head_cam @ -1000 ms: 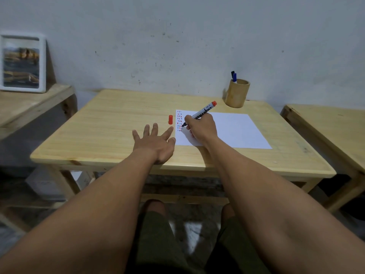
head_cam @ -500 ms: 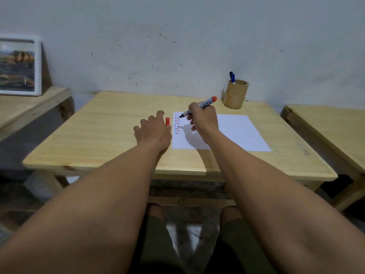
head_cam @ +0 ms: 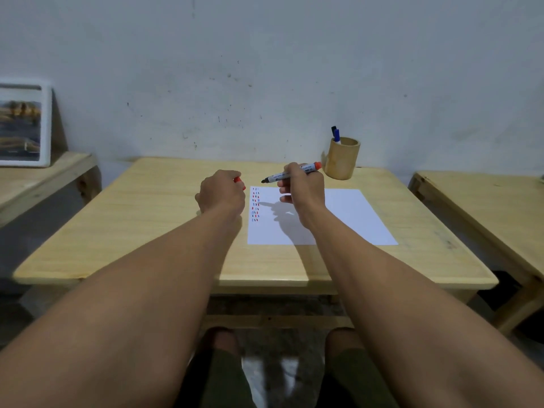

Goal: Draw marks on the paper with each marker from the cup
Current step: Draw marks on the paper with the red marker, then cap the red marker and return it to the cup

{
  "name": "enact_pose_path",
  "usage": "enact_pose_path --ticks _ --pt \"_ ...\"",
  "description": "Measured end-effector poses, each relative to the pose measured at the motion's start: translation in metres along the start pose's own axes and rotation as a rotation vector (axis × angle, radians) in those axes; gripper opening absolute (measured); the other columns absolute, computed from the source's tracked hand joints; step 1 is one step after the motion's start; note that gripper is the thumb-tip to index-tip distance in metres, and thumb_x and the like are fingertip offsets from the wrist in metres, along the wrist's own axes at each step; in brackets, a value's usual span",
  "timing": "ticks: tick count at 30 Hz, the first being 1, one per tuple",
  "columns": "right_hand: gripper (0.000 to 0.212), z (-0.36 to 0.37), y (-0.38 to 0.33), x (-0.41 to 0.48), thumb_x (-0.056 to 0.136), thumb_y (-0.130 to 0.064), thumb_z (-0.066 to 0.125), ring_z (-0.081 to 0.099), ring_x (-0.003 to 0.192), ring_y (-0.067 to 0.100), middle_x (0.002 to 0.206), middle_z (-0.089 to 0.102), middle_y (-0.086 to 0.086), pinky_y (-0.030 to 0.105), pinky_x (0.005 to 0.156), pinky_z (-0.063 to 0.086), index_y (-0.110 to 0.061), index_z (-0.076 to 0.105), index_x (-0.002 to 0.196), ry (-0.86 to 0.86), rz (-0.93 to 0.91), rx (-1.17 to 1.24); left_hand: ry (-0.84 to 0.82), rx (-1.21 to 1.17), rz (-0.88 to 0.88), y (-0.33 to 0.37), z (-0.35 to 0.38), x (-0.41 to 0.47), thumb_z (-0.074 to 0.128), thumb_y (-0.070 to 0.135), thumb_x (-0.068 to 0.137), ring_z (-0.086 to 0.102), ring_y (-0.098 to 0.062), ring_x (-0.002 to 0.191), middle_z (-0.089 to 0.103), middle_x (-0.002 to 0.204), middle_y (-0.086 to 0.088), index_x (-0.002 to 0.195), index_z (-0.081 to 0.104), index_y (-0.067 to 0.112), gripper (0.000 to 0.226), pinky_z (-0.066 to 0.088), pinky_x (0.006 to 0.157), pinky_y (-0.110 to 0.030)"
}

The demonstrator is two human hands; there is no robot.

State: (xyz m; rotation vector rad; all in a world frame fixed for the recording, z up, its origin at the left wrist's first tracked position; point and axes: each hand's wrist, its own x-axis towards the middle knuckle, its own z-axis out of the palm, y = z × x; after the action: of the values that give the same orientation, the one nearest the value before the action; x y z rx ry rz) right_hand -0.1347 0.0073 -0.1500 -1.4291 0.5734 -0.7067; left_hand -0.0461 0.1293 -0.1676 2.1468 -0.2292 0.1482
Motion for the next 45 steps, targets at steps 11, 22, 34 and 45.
enact_pose_path --ticks 11,22,34,45 --pt "0.016 -0.006 -0.026 0.003 0.092 -0.016 0.063 0.053 0.055 0.012 0.065 0.061 0.003 0.023 0.05 0.052 -0.008 0.066 0.079 0.058 0.044 0.227 -0.054 -0.418 -0.014 0.056 -0.012 0.011 0.063 0.024 0.094 0.055 -0.015 0.078 0.071 0.113 0.004 0.117 0.073 0.025 0.025 0.044 0.073 -0.023" --pt "0.011 -0.016 -0.035 0.007 0.091 -0.014 0.066 0.057 0.055 0.012 0.068 0.067 0.006 0.023 0.051 0.053 -0.005 0.069 0.087 0.043 0.056 0.315 -0.108 -0.499 -0.066 0.074 -0.008 0.003 0.065 0.021 0.094 0.058 -0.015 0.086 0.072 0.109 -0.002 0.113 0.075 0.022 0.021 0.041 0.063 -0.02" --pt "0.019 -0.032 -0.035 0.01 0.086 -0.02 0.08 0.07 0.068 0.012 0.081 0.078 0.007 0.027 0.061 0.059 -0.012 0.067 0.097 -0.097 0.056 0.294 -0.31 -0.596 -0.153 0.081 -0.01 0.005 0.056 0.023 0.1 0.058 -0.014 0.091 0.071 0.1 0.006 0.118 0.069 0.027 0.022 0.05 0.088 -0.036" --pt "0.011 -0.049 -0.032 0.017 0.089 -0.023 0.078 0.058 0.069 0.01 0.08 0.067 0.0 0.024 0.062 0.049 -0.014 0.075 0.096 -0.145 -0.129 -0.167 -0.245 -0.518 0.048 0.097 -0.006 0.014 0.066 0.027 0.092 0.062 -0.02 0.106 0.072 0.108 0.004 0.1 0.074 0.031 0.012 0.052 0.092 -0.035"
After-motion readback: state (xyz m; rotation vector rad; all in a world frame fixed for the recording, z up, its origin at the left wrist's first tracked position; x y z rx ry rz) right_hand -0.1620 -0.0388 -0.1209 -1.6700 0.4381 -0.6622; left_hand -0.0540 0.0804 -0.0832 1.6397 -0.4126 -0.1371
